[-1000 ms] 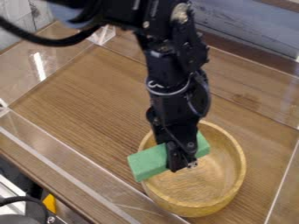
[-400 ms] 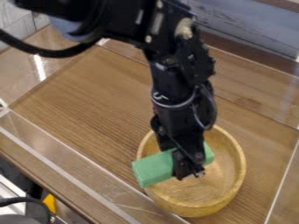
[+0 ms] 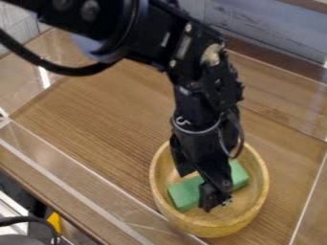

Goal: Put the green block in the brown bowl

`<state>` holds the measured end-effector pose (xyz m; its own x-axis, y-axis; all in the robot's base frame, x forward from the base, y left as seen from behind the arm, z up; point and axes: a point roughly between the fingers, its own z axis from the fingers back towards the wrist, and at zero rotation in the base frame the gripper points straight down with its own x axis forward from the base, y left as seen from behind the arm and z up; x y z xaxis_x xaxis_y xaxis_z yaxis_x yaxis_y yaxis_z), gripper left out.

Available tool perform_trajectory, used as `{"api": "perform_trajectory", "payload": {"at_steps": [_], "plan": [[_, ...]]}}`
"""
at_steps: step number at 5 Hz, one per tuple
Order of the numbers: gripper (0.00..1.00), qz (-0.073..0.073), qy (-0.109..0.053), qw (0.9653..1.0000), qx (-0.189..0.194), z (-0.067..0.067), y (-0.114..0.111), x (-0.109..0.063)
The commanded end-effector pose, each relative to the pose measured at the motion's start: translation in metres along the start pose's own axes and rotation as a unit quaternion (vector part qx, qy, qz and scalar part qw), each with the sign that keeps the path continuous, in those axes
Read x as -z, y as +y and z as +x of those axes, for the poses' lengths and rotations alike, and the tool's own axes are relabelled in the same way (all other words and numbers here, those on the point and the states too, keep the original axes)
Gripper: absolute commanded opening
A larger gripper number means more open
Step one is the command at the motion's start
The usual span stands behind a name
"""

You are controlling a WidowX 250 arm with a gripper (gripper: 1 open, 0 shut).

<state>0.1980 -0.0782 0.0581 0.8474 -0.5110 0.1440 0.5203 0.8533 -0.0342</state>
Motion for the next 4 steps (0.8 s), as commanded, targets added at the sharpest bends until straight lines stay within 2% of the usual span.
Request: {"api": "perform_trajectory", "payload": {"at_steps": [1,2,3,4], "plan": [[1.00,0.002,-0.014,0.9999,0.010,0.001,-0.002,-0.005],[0.00,0.005,-0.015,0.9995,-0.026,0.004,-0.007,-0.018],[0.00,0.009,-0.015,0.9982,-0.057,0.006,-0.009,-0.033],[0.00,0.000,-0.018,0.9992,-0.037,0.015,-0.006,-0.043]]}}
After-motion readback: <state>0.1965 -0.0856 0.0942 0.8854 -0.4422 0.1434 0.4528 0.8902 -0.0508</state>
